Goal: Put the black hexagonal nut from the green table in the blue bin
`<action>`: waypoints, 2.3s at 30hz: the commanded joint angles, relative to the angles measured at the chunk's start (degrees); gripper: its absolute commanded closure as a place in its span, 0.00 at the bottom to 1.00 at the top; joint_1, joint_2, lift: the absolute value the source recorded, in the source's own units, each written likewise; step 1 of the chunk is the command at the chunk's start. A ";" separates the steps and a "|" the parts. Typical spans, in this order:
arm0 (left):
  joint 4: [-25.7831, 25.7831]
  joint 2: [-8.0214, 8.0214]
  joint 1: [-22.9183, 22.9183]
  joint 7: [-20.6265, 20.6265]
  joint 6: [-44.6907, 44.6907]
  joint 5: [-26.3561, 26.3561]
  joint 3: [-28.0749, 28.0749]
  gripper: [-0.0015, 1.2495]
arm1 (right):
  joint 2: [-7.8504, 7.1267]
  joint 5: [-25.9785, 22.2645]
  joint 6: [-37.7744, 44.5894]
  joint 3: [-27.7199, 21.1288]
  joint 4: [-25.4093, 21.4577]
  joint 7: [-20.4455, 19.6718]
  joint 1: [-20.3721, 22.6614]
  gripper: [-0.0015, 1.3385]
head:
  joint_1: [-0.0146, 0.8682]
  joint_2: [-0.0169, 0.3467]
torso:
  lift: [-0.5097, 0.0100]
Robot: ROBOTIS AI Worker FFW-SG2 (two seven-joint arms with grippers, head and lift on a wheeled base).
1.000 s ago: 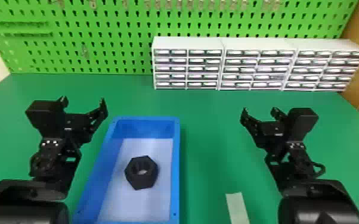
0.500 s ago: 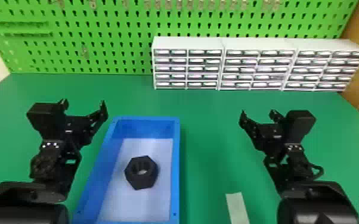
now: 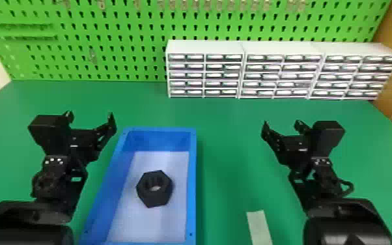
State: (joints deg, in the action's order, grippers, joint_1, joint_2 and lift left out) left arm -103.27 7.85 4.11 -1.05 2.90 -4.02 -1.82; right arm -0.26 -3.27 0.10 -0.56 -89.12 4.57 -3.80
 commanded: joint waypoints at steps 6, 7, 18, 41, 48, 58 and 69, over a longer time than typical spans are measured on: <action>0.00 -0.02 -0.06 0.00 0.08 -0.11 0.06 0.20 | 0.09 -0.07 -0.01 -0.40 0.00 0.00 0.11 0.26 | 0.79 0.19 | 0.79; 0.00 -0.02 -0.15 0.00 0.17 -0.03 0.15 0.20 | 0.09 -0.07 -0.01 -0.40 0.00 0.00 0.11 0.26 | 0.79 0.19 | 0.79; 0.00 -0.02 -0.42 0.00 0.52 -0.03 0.50 0.20 | 0.00 -0.07 -0.01 -0.32 -0.09 0.00 0.02 0.26 | 0.79 0.19 | 0.79; 0.00 -0.02 -0.50 0.00 0.52 0.15 0.41 0.20 | -0.44 -0.34 0.69 -0.05 -0.09 0.00 0.11 0.26 | 0.79 0.19 | 0.79; 0.00 -0.02 -0.50 0.00 0.52 0.24 0.41 0.20 | -0.62 -0.43 0.95 0.04 -0.09 0.00 0.20 0.26 | 0.79 0.19 | 0.79; -0.09 -0.02 -0.06 0.00 0.52 0.24 -0.03 0.20 | -0.62 -0.60 1.13 -0.14 -0.09 0.00 0.11 0.26 | 0.79 0.19 | 0.79; -0.18 -0.02 -0.24 0.00 0.52 0.15 0.06 0.20 | -0.53 -0.69 1.48 -0.14 -0.09 0.00 0.20 0.26 | 0.79 0.19 | 0.79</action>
State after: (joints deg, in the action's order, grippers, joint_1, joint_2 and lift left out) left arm -103.36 7.83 3.90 -1.05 3.43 -3.84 -1.77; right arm -0.81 -3.95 1.37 -0.67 -89.21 4.57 -3.61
